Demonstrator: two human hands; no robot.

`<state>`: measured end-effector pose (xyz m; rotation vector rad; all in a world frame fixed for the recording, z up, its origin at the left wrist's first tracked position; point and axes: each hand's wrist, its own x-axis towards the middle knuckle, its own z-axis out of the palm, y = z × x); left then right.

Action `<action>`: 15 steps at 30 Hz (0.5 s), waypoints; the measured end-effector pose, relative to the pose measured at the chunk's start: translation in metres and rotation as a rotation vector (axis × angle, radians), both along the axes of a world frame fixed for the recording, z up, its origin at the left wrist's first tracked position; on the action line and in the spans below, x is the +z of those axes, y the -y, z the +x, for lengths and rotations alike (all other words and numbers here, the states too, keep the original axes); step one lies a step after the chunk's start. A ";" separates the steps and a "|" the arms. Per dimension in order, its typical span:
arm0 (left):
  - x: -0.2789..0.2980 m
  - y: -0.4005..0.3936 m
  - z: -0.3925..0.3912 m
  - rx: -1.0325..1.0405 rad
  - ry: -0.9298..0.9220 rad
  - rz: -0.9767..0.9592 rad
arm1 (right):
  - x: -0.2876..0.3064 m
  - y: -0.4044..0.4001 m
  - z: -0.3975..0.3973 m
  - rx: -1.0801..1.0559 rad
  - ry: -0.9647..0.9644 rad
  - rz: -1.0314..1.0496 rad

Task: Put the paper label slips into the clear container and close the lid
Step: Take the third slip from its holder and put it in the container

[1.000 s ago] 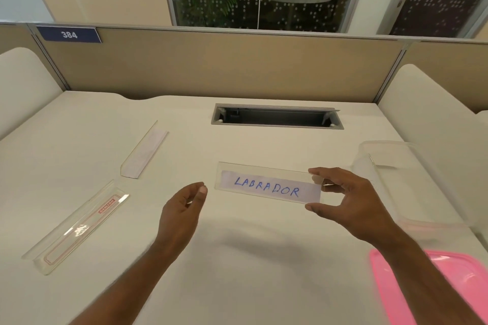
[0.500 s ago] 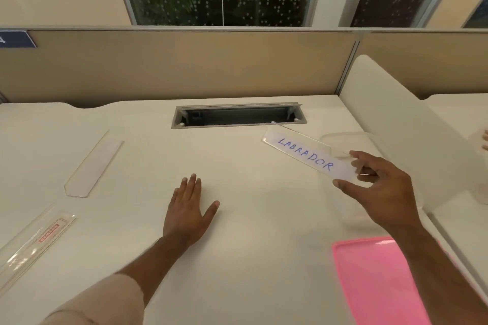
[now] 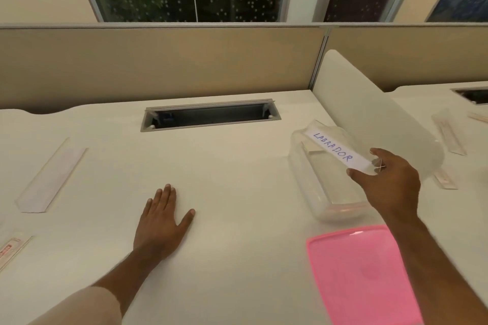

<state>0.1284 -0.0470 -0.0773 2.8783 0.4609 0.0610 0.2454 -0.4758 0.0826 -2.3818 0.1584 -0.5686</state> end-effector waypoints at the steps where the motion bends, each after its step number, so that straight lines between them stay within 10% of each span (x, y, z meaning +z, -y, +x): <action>1: 0.000 0.000 0.000 0.001 0.001 -0.002 | -0.002 -0.002 0.001 -0.013 -0.011 -0.031; 15: 0.000 0.000 0.000 0.005 0.010 -0.011 | -0.027 -0.034 0.003 -0.018 -0.243 -0.209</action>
